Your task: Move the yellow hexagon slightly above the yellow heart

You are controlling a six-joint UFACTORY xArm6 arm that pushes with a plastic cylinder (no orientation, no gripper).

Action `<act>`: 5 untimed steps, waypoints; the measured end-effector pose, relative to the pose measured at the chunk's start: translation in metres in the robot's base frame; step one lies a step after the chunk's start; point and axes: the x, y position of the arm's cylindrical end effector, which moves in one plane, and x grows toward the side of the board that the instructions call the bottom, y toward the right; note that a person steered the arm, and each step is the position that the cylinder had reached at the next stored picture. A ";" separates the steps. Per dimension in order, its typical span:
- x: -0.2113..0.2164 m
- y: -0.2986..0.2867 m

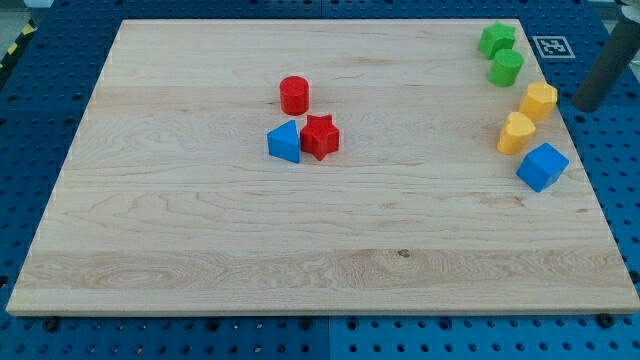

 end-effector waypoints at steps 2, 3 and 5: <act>0.000 -0.027; 0.000 -0.043; 0.000 -0.060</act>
